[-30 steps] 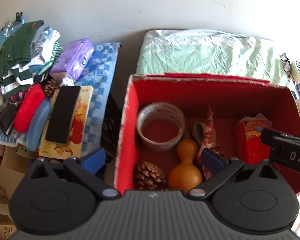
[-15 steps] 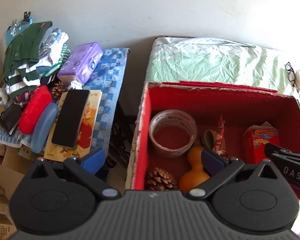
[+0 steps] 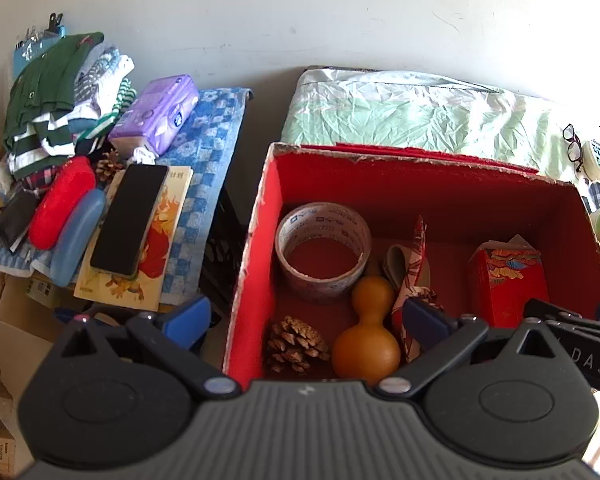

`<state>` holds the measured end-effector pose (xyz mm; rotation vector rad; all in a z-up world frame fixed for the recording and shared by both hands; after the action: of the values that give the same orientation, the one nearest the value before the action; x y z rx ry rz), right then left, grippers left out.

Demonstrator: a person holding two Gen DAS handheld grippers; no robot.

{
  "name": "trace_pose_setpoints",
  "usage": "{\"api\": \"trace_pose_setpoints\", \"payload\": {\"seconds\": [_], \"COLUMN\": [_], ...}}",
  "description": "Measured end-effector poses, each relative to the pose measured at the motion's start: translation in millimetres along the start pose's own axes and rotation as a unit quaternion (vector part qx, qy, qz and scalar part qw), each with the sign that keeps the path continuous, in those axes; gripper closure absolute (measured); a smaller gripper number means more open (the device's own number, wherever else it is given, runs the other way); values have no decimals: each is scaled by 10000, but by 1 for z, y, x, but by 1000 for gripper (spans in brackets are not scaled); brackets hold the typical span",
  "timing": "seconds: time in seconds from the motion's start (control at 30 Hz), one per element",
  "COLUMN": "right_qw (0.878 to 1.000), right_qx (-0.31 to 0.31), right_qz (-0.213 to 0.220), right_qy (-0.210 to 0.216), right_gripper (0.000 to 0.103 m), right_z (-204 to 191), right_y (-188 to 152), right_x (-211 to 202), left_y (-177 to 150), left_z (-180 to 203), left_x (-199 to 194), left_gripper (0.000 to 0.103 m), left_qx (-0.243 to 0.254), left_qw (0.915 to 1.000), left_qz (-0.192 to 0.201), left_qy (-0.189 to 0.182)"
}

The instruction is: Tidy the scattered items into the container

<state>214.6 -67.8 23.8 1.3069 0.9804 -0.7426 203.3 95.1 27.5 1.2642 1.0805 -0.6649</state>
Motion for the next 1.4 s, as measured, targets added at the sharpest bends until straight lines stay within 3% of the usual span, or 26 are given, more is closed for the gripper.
{"api": "trace_pose_setpoints", "payload": {"seconds": [1.4], "right_qw": [9999], "right_qx": [-170], "right_qz": [19], "right_qy": [27], "right_gripper": [21], "right_z": [-6], "right_y": [-2], "right_x": [0], "left_y": [1], "left_z": [8], "left_x": [5], "left_gripper": [3], "left_qx": [99], "left_qw": [9998], "left_qz": [81], "left_qy": [-137]}}
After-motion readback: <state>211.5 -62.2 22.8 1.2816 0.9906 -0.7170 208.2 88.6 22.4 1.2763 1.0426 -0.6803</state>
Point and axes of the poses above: each gripper's, at about its wrist camera, not at the fingertips, and x roughly the way its jaws point, z to its right, y to its top, the point moved 6 cm from there along x, roughly the way its jaws point, and after that the axes turned 7 degrees about -z, right-handed, at the moved point
